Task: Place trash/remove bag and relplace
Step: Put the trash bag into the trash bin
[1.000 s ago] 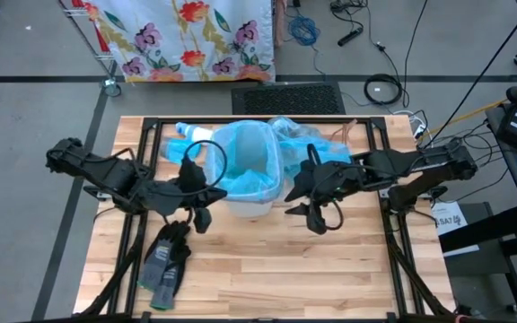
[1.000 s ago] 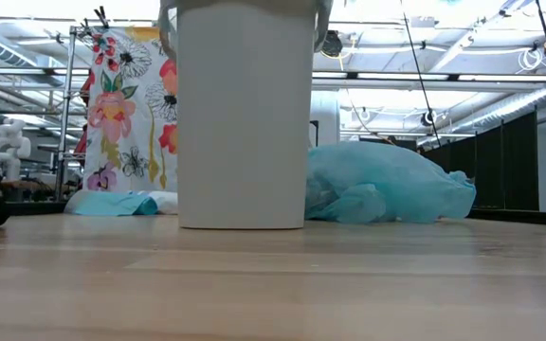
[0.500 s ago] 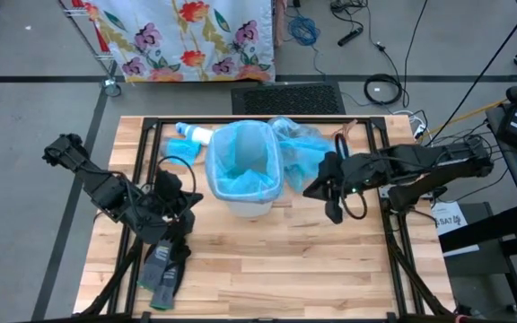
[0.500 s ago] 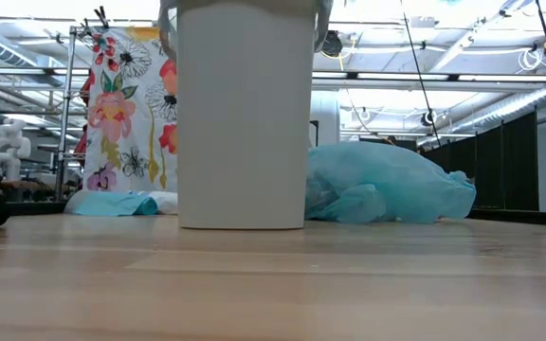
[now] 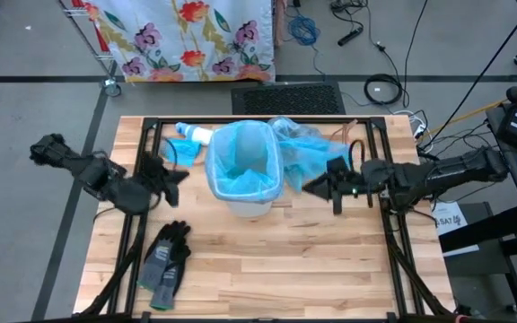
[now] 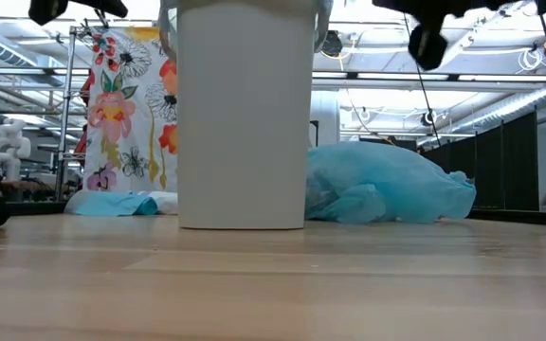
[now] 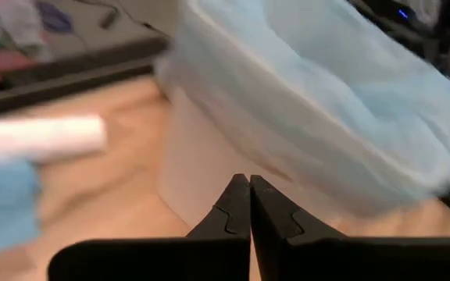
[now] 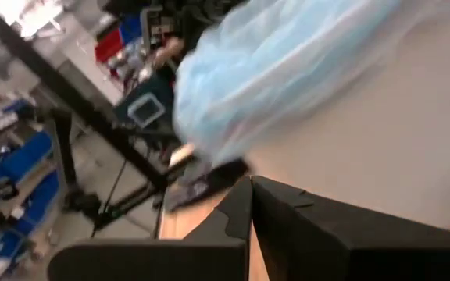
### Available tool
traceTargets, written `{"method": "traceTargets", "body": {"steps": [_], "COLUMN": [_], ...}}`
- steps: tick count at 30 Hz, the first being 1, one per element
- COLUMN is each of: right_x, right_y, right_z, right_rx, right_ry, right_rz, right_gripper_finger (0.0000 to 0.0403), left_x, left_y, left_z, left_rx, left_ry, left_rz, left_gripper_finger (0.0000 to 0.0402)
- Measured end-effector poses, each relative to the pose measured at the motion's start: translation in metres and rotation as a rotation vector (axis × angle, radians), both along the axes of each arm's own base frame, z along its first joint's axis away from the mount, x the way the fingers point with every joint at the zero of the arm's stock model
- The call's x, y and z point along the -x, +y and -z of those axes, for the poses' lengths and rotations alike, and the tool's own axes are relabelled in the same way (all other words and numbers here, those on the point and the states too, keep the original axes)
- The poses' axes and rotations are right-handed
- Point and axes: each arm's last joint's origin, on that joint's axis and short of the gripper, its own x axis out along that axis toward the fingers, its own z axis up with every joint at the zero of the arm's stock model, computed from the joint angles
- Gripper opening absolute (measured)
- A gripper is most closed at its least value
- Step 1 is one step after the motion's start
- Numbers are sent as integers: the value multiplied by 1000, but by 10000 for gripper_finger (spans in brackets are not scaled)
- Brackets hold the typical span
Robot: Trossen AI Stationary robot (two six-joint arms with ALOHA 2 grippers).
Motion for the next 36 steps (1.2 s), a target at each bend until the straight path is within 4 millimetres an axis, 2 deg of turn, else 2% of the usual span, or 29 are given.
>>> {"method": "traceTargets", "body": {"steps": [3,9,12,14,17,19,21,28,32,36], "right_x": [1,2,7,9,8,1,-7,-31,-41,-50], "right_y": [-25,-84,-105,-115,-125,-129,-133,-141,-143,-150], "right_z": [-2,-4,-10,-14,-18,-20,-24,-46,-42,-27], "right_rx": [-5,-22,-15,-17,-38,-53,-50,-44,-34,-50], "right_ry": [-22,-92,-173,-210,-203,-193,-183,-141,-69,-6], "right_rz": [21,2,-10,-29,-65,-93,-125,-205,-200,-183], "right_gripper_finger": [0,0,0,0,0,0,0,0,0,0], "left_x": [2,-19,-29,-32,-38,-40,-40,-32,-33,-34], "left_y": [18,48,67,79,94,100,103,103,103,102], "left_z": [-6,-17,-8,6,26,32,32,24,19,19], "left_rx": [-57,-137,-132,-111,-32,-30,-41,-88,-102,-88], "left_ry": [-3,1,82,126,86,15,-47,-103,-152,-159], "left_rz": [-62,20,-18,-14,44,74,71,74,89,130], "left_gripper_finger": [0,0,0,0,0,0,0,0,0,0]}}
